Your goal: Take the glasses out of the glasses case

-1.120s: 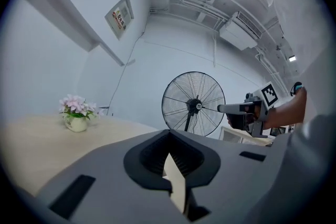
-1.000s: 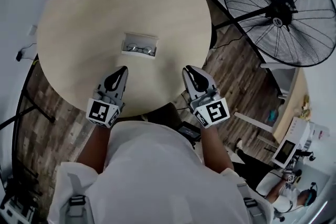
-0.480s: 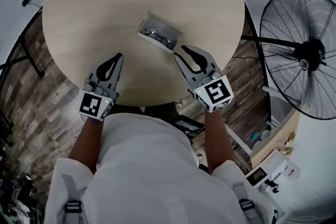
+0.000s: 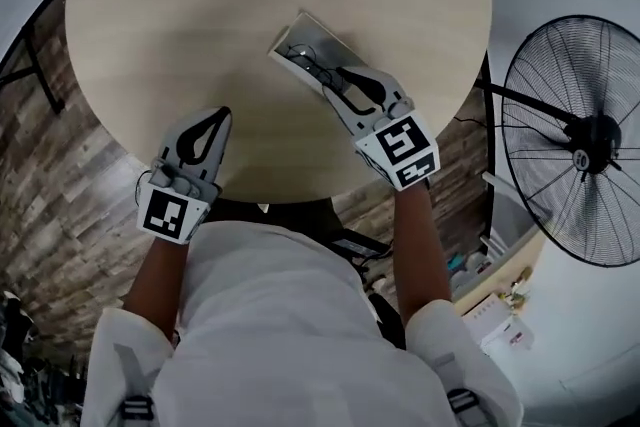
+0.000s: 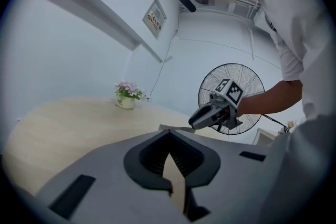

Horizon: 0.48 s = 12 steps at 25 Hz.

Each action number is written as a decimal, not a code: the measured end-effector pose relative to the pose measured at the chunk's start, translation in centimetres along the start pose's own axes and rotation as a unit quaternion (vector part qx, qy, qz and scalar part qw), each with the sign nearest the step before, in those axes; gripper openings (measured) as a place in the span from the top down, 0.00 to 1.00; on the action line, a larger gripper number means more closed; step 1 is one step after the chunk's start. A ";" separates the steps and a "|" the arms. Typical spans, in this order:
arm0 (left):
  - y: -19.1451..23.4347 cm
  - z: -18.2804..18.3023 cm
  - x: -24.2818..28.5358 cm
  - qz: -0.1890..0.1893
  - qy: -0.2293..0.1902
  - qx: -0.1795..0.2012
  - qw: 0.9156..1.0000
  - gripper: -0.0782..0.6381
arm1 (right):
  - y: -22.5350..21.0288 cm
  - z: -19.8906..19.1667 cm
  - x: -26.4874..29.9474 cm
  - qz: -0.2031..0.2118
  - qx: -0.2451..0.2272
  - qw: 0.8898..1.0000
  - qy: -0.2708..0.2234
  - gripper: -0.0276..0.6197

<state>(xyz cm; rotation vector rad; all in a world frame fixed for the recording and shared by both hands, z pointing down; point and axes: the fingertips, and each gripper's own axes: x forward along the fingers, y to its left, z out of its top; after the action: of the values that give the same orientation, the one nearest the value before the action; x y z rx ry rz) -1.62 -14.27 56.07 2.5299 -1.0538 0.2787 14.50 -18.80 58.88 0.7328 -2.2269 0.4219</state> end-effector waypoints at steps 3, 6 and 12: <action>0.0 -1.2 -0.3 -0.001 0.015 -0.002 1.000 0.87 | -0.2 -0.8 2.0 0.011 -0.006 0.999 0.036 0.78; 0.3 -1.8 -0.4 0.002 0.015 -0.010 1.000 0.87 | -0.2 -1.4 3.3 0.017 -0.006 0.997 0.070 0.80; 0.3 -2.8 -0.3 -0.005 0.015 -0.007 1.000 0.87 | -0.7 -2.9 5.3 0.028 -0.021 0.992 0.120 0.82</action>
<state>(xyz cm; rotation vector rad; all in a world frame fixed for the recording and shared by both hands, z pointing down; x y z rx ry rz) -2.13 -13.08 58.59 2.5103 -1.0277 0.3057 13.56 -19.90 64.81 0.5674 -2.0278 0.4637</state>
